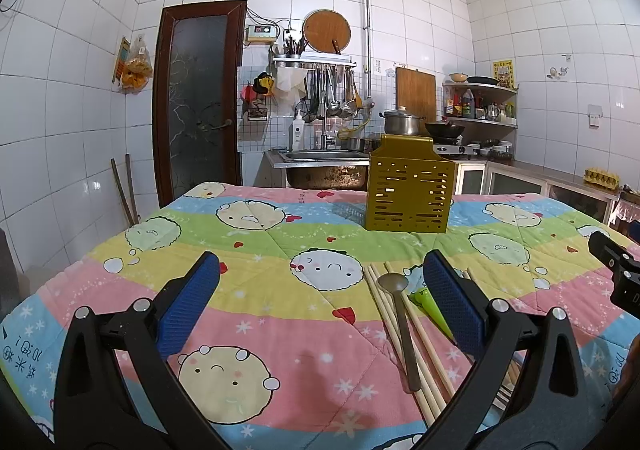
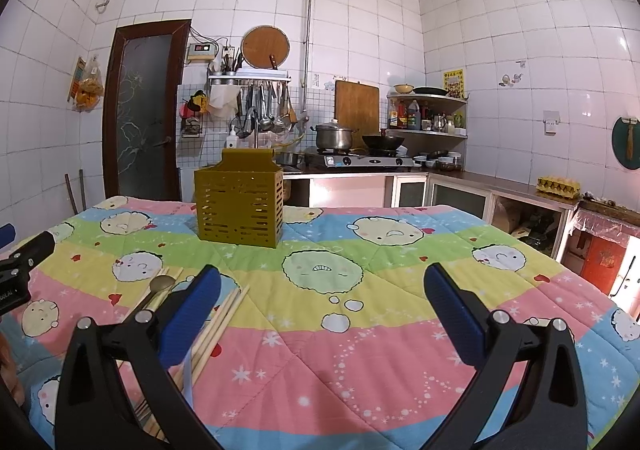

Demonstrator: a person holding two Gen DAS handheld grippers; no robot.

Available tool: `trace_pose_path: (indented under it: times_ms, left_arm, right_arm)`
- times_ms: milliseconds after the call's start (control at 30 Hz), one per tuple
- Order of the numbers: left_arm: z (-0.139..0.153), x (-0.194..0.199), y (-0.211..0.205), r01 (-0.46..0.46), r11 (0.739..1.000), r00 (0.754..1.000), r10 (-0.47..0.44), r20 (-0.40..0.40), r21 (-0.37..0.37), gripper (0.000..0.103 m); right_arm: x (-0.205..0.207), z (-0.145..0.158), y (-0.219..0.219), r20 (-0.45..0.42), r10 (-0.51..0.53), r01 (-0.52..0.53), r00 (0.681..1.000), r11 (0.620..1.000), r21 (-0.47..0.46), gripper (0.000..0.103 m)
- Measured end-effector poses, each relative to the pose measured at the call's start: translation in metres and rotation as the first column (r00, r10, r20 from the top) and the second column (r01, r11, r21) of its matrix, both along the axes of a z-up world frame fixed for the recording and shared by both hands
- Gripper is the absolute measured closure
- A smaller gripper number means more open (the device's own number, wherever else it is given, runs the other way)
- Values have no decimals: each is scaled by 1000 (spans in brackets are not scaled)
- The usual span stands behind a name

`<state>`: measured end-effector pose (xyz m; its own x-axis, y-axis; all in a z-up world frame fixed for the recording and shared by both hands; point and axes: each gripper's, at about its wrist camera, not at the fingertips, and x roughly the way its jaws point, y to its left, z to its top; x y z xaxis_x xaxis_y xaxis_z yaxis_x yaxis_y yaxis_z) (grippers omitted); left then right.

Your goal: Organize utensils

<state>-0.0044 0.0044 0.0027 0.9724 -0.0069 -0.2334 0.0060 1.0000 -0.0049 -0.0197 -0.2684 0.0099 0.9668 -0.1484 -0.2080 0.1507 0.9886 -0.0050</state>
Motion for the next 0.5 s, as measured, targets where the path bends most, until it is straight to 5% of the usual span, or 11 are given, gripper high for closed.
trace_pose_path:
  times_ms: [500]
  left_arm:
    - [-2,0,-1,5,1000,1000,-5,1,-3,5]
  right_arm:
    - [3,-2,1,-9,-6,6,1000,1000,-1,4]
